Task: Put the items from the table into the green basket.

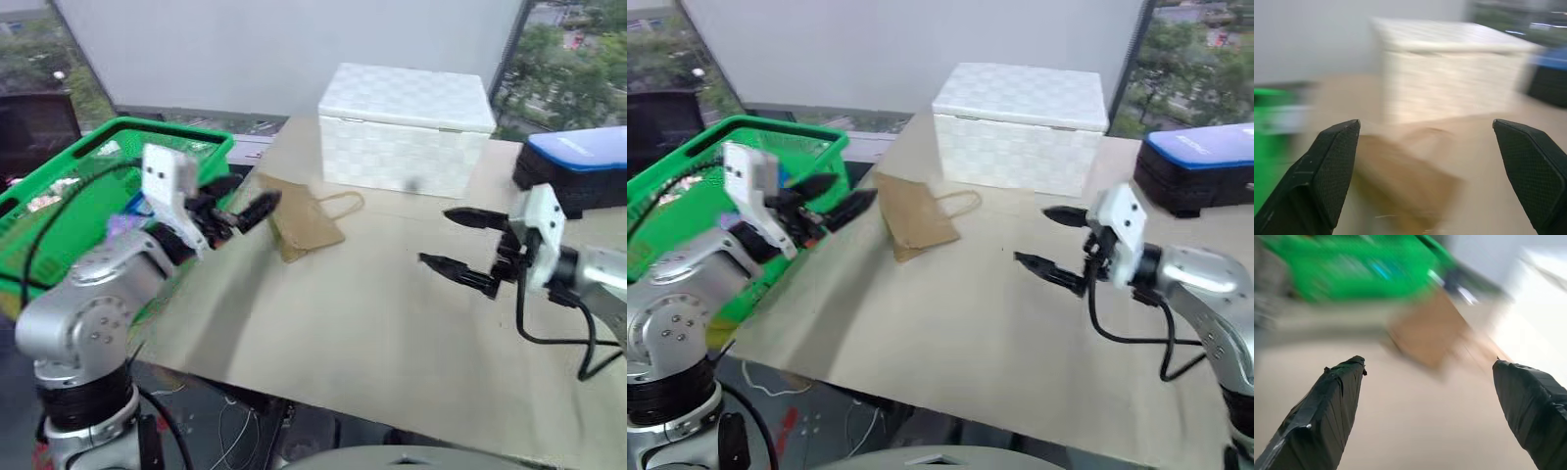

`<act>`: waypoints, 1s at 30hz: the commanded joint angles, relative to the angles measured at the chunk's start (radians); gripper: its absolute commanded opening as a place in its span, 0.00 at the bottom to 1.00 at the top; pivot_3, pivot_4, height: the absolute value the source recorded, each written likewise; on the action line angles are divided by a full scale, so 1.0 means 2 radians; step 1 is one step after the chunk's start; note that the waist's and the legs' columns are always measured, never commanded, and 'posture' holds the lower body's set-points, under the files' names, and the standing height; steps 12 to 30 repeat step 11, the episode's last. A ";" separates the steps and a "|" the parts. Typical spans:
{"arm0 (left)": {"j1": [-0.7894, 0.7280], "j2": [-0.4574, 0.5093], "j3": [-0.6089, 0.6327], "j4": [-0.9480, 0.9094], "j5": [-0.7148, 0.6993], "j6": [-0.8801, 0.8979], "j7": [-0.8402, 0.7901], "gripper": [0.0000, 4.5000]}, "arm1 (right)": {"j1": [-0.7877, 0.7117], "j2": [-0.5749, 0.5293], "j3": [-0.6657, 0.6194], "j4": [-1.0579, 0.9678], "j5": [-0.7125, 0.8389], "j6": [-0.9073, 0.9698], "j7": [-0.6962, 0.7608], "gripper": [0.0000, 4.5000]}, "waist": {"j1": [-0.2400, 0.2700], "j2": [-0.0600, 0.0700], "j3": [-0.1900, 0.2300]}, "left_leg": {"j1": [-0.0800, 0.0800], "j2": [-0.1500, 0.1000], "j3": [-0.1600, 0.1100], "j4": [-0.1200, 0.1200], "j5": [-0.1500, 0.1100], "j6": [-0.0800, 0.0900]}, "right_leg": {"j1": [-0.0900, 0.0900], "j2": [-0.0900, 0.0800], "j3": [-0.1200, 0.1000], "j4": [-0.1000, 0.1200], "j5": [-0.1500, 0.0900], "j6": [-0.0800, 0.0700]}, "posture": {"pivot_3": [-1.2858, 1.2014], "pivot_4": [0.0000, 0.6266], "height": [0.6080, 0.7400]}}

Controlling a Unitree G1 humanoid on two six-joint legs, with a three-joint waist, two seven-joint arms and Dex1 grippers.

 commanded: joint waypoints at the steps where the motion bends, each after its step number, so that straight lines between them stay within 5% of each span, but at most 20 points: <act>1: 0.040 0.013 -0.020 -0.006 -0.005 -0.013 -0.037 0.99 | 0.071 -0.017 -0.079 -0.029 -0.001 -0.006 0.012 1.00 | -0.025 0.002 -0.001 | 0.000 0.000 0.001 0.000 0.000 0.000 | 0.000 0.000 0.001 0.000 0.000 0.000 | 0.50 0.01 1.00; 5: 0.119 0.048 -0.025 -0.001 0.020 -0.038 -0.083 0.99 | 0.162 -0.016 -0.142 -0.013 -0.013 -0.029 0.043 1.00 | -0.071 0.003 0.002 | 0.002 0.002 0.006 -0.001 0.000 0.000 | 0.002 0.003 0.005 0.000 -0.001 0.000 | 0.49 0.03 1.00; 10: 0.152 0.073 -0.031 -0.003 0.026 -0.055 -0.116 0.99 | 0.198 -0.012 -0.162 0.034 -0.039 -0.063 0.057 1.00 | -0.087 0.004 0.010 | 0.014 0.003 0.007 -0.002 0.000 0.000 | 0.012 0.008 0.009 0.000 -0.004 0.000 | 0.49 0.04 1.00; 30: 0.150 0.070 -0.034 0.003 0.031 -0.062 -0.114 0.99 | 0.199 -0.010 -0.160 0.043 -0.046 -0.071 0.055 1.00 | -0.087 0.004 0.010 | 0.018 0.003 0.007 -0.003 0.000 0.000 | 0.015 0.008 0.010 0.000 -0.004 0.000 | 0.49 0.03 1.00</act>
